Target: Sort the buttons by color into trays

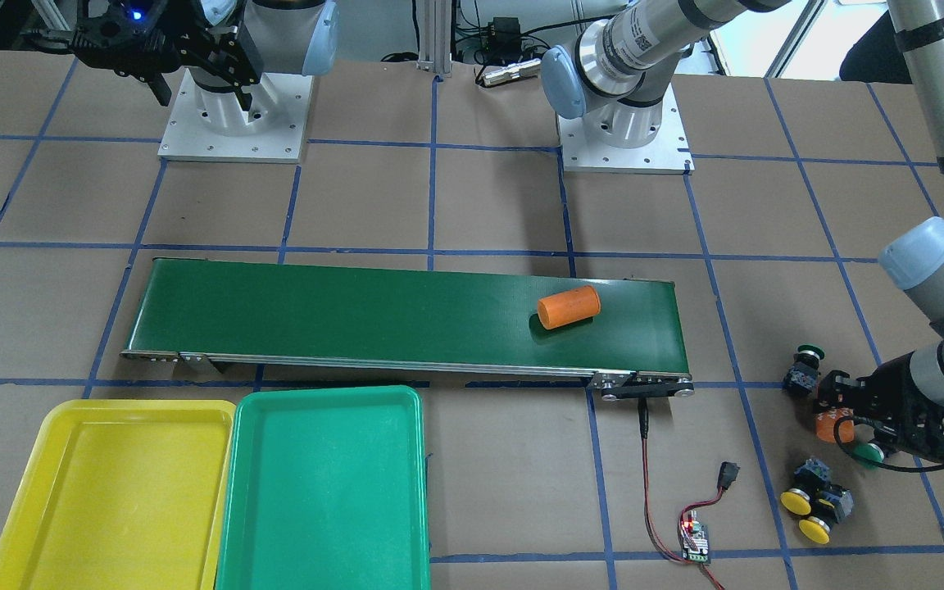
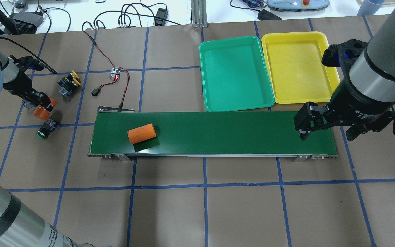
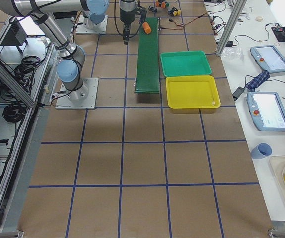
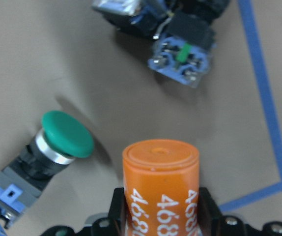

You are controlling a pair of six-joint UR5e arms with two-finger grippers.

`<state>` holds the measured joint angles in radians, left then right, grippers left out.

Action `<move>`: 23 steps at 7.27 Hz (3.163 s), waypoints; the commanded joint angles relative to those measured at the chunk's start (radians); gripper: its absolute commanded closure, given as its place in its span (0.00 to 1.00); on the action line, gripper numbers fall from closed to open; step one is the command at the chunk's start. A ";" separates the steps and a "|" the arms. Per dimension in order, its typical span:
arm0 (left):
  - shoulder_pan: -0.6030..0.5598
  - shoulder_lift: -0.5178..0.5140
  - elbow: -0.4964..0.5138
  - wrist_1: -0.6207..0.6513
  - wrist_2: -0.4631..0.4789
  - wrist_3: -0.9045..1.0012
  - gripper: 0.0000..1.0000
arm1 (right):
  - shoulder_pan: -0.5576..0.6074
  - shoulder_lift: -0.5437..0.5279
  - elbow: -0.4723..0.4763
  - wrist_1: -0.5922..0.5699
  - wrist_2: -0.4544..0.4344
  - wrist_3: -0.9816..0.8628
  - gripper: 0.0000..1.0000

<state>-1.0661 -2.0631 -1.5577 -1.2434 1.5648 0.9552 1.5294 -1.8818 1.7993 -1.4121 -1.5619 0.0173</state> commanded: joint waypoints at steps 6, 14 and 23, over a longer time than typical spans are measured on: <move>-0.348 0.351 -0.304 -0.125 0.001 0.394 1.00 | 0.000 -0.017 0.025 -0.001 0.000 0.000 0.00; -0.336 0.359 -0.343 0.082 -0.046 0.347 0.00 | 0.000 -0.020 0.035 -0.011 -0.001 -0.002 0.00; 0.018 -0.002 -0.186 0.262 0.072 -0.127 0.00 | 0.000 -0.020 0.040 -0.005 -0.003 0.000 0.00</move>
<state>-1.0485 -2.0343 -1.7443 -1.0243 1.6371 0.8351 1.5294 -1.9034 1.8381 -1.4190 -1.5638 0.0168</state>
